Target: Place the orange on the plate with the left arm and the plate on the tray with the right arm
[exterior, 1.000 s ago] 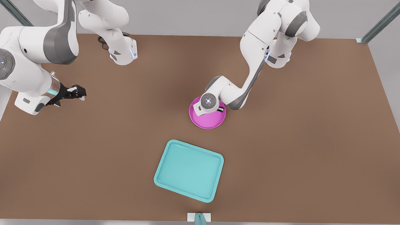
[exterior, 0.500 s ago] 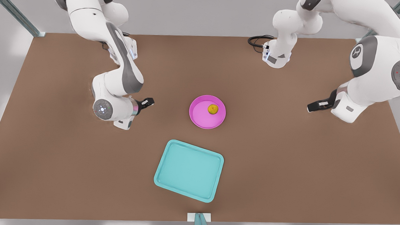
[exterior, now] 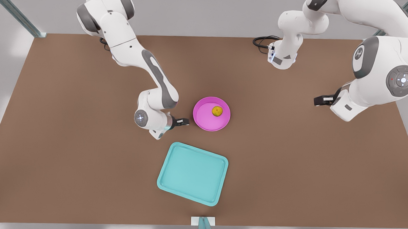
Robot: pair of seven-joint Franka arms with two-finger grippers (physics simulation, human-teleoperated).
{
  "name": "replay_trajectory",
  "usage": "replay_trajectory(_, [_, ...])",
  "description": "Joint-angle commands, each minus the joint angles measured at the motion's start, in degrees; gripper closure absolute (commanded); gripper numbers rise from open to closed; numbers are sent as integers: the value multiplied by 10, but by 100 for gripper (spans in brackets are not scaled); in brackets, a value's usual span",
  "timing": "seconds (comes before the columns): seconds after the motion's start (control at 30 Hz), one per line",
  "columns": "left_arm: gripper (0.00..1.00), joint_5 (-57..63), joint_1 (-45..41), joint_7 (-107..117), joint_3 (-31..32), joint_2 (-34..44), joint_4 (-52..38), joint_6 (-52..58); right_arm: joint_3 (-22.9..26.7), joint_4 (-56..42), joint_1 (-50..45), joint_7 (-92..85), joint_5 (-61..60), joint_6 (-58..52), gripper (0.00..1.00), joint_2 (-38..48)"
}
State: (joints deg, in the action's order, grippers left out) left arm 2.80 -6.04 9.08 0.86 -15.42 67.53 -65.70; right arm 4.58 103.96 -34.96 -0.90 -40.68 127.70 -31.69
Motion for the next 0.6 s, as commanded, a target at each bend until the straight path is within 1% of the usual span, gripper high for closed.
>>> replay_trajectory(0.0, [0, 0, 0, -58, 3, 1, 0, 10, 0, -3, 0, -21, -12, -38, 0, -1])
replay_trajectory(0.07, [0, -1, 0, -59, 6, 0, 0, 16, -1, -4, -6, -88, -11, -47, 0, -12])
replay_trajectory(0.1, [0, -4, 0, -60, 5, 0, 0, 16, -11, -10, -6, -106, -12, -47, 0, -24])
replay_trajectory(0.23, [0, -5, 0, -59, 1, 0, 0, 19, -19, -45, -1, -134, -33, -47, 0, -62])
replay_trajectory(0.37, [0, -5, 0, -58, 3, 0, 0, 19, -40, -65, -4, -143, -54, -46, 0, -89])
replay_trajectory(0.57, [0, -5, 0, -59, 4, 0, 0, 21, -65, -68, -5, -144, -67, -39, 0, -99])
